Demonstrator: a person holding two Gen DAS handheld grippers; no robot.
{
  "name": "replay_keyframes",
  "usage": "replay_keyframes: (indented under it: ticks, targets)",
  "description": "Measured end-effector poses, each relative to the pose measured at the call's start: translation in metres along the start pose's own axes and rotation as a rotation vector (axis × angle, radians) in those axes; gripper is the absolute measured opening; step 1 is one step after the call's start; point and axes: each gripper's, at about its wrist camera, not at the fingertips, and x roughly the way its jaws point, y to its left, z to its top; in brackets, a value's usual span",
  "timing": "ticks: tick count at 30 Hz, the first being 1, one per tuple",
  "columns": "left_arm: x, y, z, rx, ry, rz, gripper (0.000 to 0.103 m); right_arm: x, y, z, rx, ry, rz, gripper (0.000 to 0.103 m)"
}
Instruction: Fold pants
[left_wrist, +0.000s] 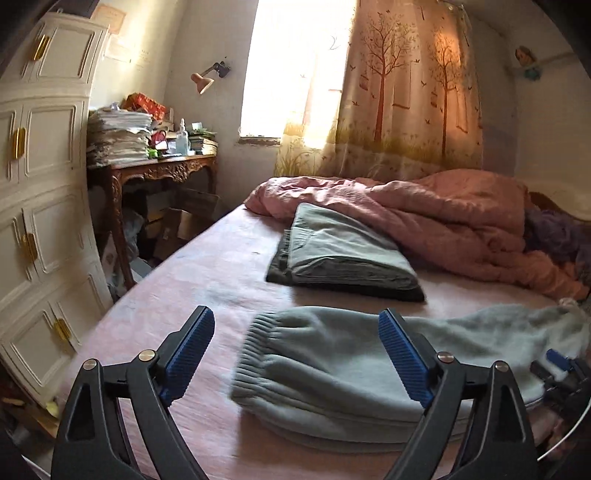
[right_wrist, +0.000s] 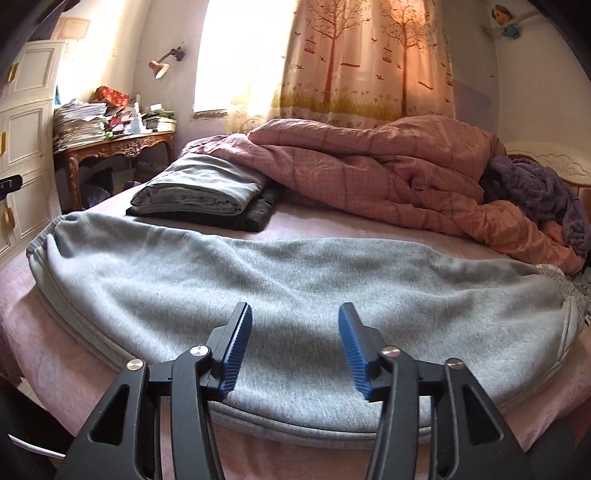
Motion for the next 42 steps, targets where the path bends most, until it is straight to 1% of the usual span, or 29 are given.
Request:
replay_keyframes:
  ticks: [2, 3, 4, 6, 7, 9, 10, 11, 12, 13, 14, 16, 18, 21, 24, 26, 27, 30, 31, 32, 33, 34, 35, 37, 38, 39, 40, 41, 42]
  targets:
    - [0.004, -0.022, -0.003, -0.035, 0.053, -0.046, 0.089, 0.000, 0.001, 0.003, 0.014, -0.009, -0.041, 0.085]
    - [0.007, -0.032, -0.005, -0.051, 0.083, -0.065, 0.090, -0.001, 0.003, 0.004, 0.016, -0.023, -0.056, 0.088]
    - [0.011, -0.042, -0.007, -0.072, 0.107, -0.075, 0.089, -0.002, 0.004, 0.004, 0.012, -0.042, -0.072, 0.088]
    - [0.019, -0.056, -0.013, -0.121, 0.142, -0.059, 0.089, -0.004, 0.009, 0.004, -0.013, -0.068, -0.110, 0.088]
    - [0.023, -0.062, -0.016, -0.151, 0.161, -0.042, 0.089, -0.005, 0.011, 0.004, -0.024, -0.077, -0.117, 0.088]
    - [0.031, -0.066, -0.024, -0.232, 0.200, 0.026, 0.089, -0.007, 0.013, 0.004, -0.027, -0.083, -0.108, 0.088]
    - [0.034, -0.066, -0.030, -0.272, 0.212, 0.071, 0.086, -0.008, 0.012, 0.003, -0.021, -0.083, -0.097, 0.088]
    - [0.037, -0.067, -0.034, -0.291, 0.213, 0.098, 0.081, -0.008, 0.011, 0.002, -0.015, -0.081, -0.087, 0.088]
    - [0.039, -0.070, -0.037, -0.290, 0.207, 0.124, 0.077, -0.008, 0.010, 0.001, -0.010, -0.078, -0.079, 0.088]
    - [0.041, -0.073, -0.041, -0.281, 0.205, 0.139, 0.069, -0.007, 0.008, 0.000, -0.004, -0.070, -0.069, 0.088]
    - [0.042, -0.076, -0.044, -0.273, 0.209, 0.138, 0.066, -0.006, 0.006, -0.001, 0.000, -0.065, -0.064, 0.088]
    - [0.045, -0.082, -0.048, -0.264, 0.220, 0.120, 0.065, -0.003, 0.001, -0.004, 0.012, -0.055, -0.057, 0.088]
    - [0.050, -0.085, -0.049, -0.267, 0.243, 0.116, 0.060, 0.000, -0.005, -0.007, 0.027, -0.045, -0.059, 0.088]
    - [0.057, -0.085, -0.051, -0.302, 0.285, 0.094, 0.060, 0.006, -0.017, -0.011, 0.063, -0.027, -0.058, 0.088]
    - [0.059, -0.089, -0.052, -0.283, 0.293, 0.094, 0.059, 0.010, -0.027, -0.015, 0.089, -0.010, -0.055, 0.088]
    - [0.058, -0.091, -0.053, -0.279, 0.288, 0.091, 0.051, 0.011, -0.032, -0.016, 0.095, -0.008, -0.063, 0.088]
    - [0.058, -0.093, -0.053, -0.271, 0.284, 0.094, 0.050, 0.011, -0.033, -0.016, 0.098, -0.007, -0.066, 0.088]
    - [0.056, -0.098, -0.053, -0.232, 0.264, 0.096, 0.050, 0.011, -0.038, -0.014, 0.106, -0.008, -0.066, 0.088]
    - [0.054, -0.099, -0.053, -0.231, 0.242, 0.090, 0.056, 0.010, -0.038, -0.012, 0.104, -0.006, -0.061, 0.088]
    - [0.053, -0.098, -0.054, -0.231, 0.224, 0.082, 0.066, 0.010, -0.039, -0.011, 0.103, -0.005, -0.055, 0.088]
    - [0.052, -0.097, -0.054, -0.228, 0.215, 0.077, 0.072, 0.009, -0.040, -0.009, 0.102, -0.003, -0.041, 0.088]
    - [0.052, -0.096, -0.055, -0.217, 0.206, 0.076, 0.082, 0.008, -0.042, -0.007, 0.103, -0.001, -0.025, 0.088]
    - [0.054, -0.096, -0.054, -0.189, 0.190, 0.076, 0.082, 0.008, -0.044, -0.005, 0.103, 0.001, -0.007, 0.088]
    - [0.055, -0.100, -0.053, -0.086, 0.133, 0.100, 0.082, 0.007, -0.049, 0.000, 0.096, 0.003, 0.022, 0.088]
    - [0.058, -0.105, -0.053, -0.020, 0.111, 0.131, 0.082, 0.007, -0.051, 0.003, 0.089, 0.003, 0.030, 0.081]
    - [0.062, -0.109, -0.054, 0.044, 0.109, 0.164, 0.081, 0.008, -0.053, 0.006, 0.083, 0.001, 0.035, 0.075]
    - [0.068, -0.113, -0.056, 0.101, 0.128, 0.187, 0.075, 0.010, -0.055, 0.009, 0.078, 0.003, 0.036, 0.064]
    - [0.075, -0.115, -0.058, 0.141, 0.165, 0.186, 0.060, 0.011, -0.056, 0.011, 0.079, 0.006, 0.038, 0.053]
    - [0.083, -0.114, -0.063, 0.155, 0.221, 0.176, 0.051, 0.014, -0.057, 0.013, 0.083, 0.014, 0.044, 0.046]
